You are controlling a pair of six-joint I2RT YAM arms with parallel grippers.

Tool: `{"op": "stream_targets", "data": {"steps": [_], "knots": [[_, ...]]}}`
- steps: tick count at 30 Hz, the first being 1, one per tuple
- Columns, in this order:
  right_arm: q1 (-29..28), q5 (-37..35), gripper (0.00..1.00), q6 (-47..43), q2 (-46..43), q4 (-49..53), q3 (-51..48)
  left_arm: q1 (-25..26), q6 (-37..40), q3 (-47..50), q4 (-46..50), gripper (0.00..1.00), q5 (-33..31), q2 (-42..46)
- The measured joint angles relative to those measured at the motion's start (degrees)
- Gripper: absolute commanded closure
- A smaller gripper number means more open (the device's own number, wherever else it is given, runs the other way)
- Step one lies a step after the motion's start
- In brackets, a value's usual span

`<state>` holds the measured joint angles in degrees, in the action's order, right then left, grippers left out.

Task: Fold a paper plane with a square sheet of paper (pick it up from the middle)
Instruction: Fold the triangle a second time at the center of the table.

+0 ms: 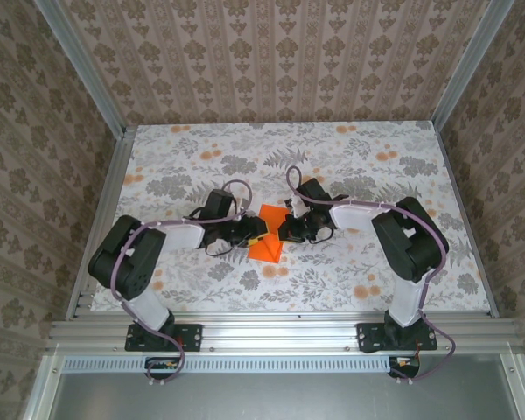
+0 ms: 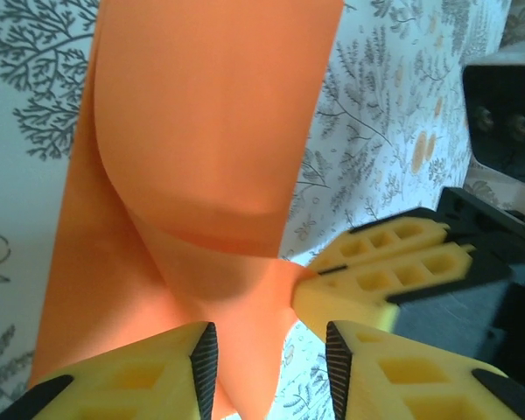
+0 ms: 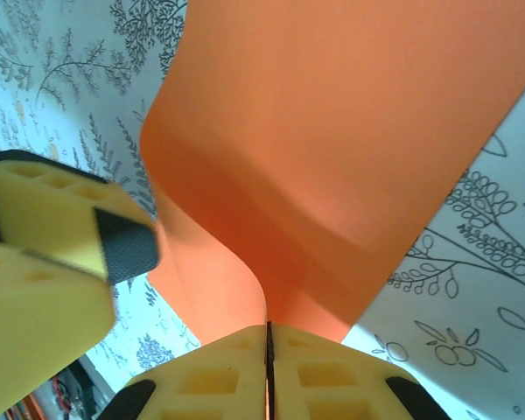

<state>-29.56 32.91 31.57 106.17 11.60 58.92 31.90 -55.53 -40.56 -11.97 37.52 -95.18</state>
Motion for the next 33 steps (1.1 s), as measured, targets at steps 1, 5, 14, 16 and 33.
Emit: {"op": "stream_targets", "data": {"steps": [1, 5, 14, 16, 33], "knots": [[0.00, -0.28, 0.91, -0.39, 0.24, 0.15, 0.13, 0.02, 0.02, 0.52, 0.02, 0.59, -0.13, 0.74], [0.00, -1.22, 0.91, -1.51, 1.01, 0.55, 0.35, 0.07, 0.07, 2.27, 0.70, 0.63, -1.20, 1.62], [0.00, -2.97, 0.90, -3.63, 1.57, 2.34, 2.21, 0.44, 2.19, 3.13, 6.45, 0.76, -3.08, 1.60], [0.00, -3.32, 0.90, -4.24, 1.57, 2.62, 2.62, 0.44, 3.06, 2.97, 7.89, 0.79, -3.37, 1.44], [-0.02, -4.46, 0.90, -5.97, 3.52, 4.52, 4.09, 0.66, 7.13, 0.76, 13.03, 0.82, -4.17, 0.37]]}}
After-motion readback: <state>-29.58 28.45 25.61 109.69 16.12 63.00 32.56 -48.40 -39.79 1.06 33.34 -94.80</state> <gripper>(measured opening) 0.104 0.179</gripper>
